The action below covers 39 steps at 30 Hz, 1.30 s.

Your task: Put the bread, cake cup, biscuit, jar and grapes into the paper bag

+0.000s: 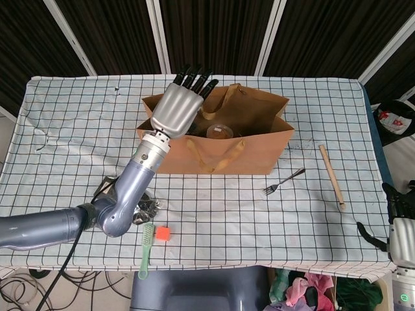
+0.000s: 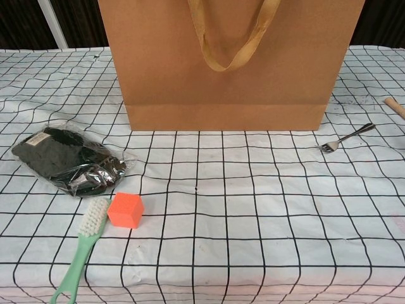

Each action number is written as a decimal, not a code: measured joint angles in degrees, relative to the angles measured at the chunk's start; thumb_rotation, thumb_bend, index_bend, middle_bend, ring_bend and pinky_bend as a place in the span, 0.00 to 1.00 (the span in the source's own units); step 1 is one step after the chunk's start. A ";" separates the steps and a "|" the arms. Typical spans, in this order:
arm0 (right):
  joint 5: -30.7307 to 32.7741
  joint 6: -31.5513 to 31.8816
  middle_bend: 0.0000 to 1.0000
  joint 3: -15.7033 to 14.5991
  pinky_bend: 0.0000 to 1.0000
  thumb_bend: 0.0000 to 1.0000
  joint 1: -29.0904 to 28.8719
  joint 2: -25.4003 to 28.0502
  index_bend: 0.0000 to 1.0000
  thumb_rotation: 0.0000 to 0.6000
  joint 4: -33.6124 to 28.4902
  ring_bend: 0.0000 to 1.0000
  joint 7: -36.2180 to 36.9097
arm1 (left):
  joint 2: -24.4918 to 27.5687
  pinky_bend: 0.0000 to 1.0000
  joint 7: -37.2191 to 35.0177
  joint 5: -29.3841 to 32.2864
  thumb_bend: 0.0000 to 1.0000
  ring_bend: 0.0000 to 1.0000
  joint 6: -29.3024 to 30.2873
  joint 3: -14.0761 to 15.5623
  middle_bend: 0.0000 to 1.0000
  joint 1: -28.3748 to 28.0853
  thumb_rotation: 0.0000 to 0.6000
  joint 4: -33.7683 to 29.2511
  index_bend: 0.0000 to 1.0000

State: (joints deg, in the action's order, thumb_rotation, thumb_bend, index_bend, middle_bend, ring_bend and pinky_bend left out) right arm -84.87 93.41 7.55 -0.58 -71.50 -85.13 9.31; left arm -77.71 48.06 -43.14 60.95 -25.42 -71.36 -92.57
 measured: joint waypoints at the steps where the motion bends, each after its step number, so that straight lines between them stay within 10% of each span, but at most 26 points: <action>1: -0.07 0.03 0.08 -0.01 0.20 0.19 0.01 0.01 0.06 1.00 -0.04 0.15 -0.02 | 0.48 0.10 0.24 0.08 0.00 0.00 0.47 0.00 0.09 0.13 1.00 -0.88 0.14; 11: -0.67 -1.43 0.08 -1.06 0.20 0.19 -0.07 1.11 0.08 1.00 -1.54 0.14 -1.10 | 13.48 0.09 4.62 -1.94 0.00 0.00 10.51 2.07 0.10 7.41 1.00 -21.78 0.13; 20: -2.87 -4.36 0.06 -3.30 0.20 0.18 -0.68 5.45 0.08 1.00 -3.71 0.14 -3.42 | 26.47 0.07 3.39 -22.56 0.00 0.00 26.12 19.12 0.08 32.10 1.00 -37.90 0.11; 27: -4.74 -4.95 0.06 -4.19 0.20 0.18 -1.22 6.82 0.08 1.00 -4.79 0.13 -5.20 | 28.38 0.03 -16.34 -35.64 0.00 0.00 32.82 32.09 0.07 48.20 1.00 -28.69 0.11; 39: -5.99 -2.49 0.06 -4.22 0.20 0.18 -0.62 6.51 0.08 1.00 -5.51 0.13 -5.88 | 21.07 0.02 -43.31 -40.76 0.00 0.00 34.51 36.63 0.07 59.89 1.00 -3.35 0.10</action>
State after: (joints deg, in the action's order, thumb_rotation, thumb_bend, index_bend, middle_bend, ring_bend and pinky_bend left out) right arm -90.86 90.92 3.33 -1.20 -65.00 -90.64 3.43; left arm -56.64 4.75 -83.90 95.46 11.22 -11.48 -95.92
